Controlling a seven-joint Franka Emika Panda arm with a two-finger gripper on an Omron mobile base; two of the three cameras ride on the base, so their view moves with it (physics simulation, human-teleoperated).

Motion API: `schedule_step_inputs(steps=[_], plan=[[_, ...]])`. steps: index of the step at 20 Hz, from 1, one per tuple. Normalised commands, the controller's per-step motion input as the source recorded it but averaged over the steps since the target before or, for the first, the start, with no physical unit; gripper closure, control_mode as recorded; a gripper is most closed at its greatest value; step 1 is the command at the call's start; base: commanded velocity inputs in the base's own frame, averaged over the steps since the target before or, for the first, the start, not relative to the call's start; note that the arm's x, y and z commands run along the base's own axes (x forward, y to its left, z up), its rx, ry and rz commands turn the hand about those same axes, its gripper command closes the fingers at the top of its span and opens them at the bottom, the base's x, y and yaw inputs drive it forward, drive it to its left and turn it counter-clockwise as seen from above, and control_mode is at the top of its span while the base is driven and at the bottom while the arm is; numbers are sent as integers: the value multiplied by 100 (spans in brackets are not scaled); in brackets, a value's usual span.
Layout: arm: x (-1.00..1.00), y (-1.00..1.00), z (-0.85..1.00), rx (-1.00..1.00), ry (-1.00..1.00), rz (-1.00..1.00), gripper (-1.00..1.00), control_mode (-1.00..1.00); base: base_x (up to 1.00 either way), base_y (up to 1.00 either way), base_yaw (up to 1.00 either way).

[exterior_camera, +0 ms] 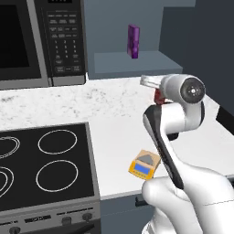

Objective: Pick the yogurt and place it on the digital scale for weighing, and close the cabinet.

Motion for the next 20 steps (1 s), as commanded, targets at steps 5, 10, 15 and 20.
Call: schedule_step_inputs(steps=[5, 10, 15, 20], plan=[[-4, 36, -55, 0, 0, -14, 100, -100, 0, 0, 0], [4, 27, -18, -1, 8, -10, 100, -100, 0, 0, 0], [0, -3, -11, 0, 1, 15, 100, -100, 0, 0, 0], [29, -2, -40, 0, -2, 37, 100, -100, 0, 0, 0]])
